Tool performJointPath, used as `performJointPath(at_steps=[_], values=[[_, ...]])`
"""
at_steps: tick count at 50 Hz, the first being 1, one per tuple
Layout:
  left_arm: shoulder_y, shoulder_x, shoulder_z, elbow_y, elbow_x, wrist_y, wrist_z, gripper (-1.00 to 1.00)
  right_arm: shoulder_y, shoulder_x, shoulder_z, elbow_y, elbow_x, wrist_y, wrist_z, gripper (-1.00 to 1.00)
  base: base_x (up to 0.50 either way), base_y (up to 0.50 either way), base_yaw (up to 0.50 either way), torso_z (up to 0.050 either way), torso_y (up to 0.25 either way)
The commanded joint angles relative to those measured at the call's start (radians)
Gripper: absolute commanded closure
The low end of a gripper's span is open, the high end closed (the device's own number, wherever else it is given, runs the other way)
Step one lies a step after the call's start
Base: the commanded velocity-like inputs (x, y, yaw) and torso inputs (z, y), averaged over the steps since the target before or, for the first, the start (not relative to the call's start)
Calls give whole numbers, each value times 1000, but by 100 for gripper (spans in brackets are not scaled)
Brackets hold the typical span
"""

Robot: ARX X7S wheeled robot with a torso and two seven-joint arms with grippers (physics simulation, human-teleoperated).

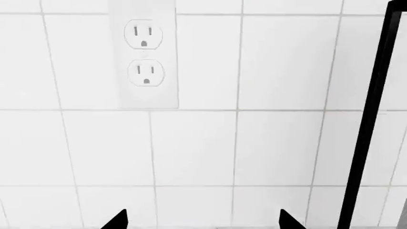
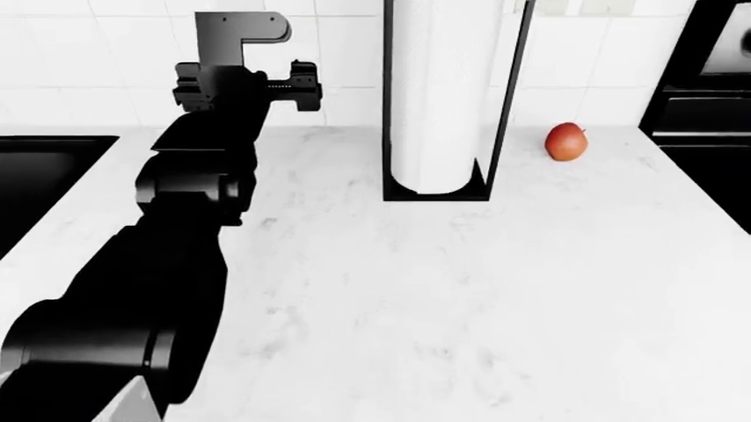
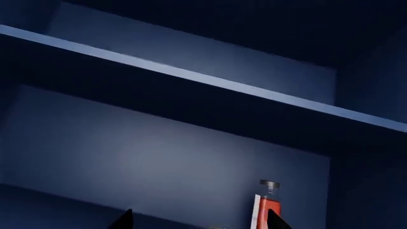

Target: Pick the jam and canned food from the counter and place them in the cabinets closest to them.

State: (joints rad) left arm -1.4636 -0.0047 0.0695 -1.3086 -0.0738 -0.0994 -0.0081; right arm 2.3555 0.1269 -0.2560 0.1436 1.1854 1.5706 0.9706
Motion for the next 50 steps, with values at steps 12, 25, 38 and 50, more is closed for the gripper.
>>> performJointPath(at_steps=[12, 25, 38, 50], values=[[-41, -3, -24, 0, 11, 2, 24, -100, 1, 12, 9, -17, 114, 0, 90, -100, -500, 0, 0, 0, 0], [-64, -18, -68, 28, -12, 25, 27, -100, 1, 21, 19, 18, 269, 0, 205, -100, -500, 0, 0, 0, 0], [249, -46, -64, 850, -82, -412, -16, -100, -125, 71, 3, -95, 694, -62, 556, -100, -500, 0, 0, 0, 0], [513, -95, -65, 1603, -161, -730, -72, -100, -547, 181, -35, -534, 763, -251, 567, -100, -500, 0, 0, 0, 0]])
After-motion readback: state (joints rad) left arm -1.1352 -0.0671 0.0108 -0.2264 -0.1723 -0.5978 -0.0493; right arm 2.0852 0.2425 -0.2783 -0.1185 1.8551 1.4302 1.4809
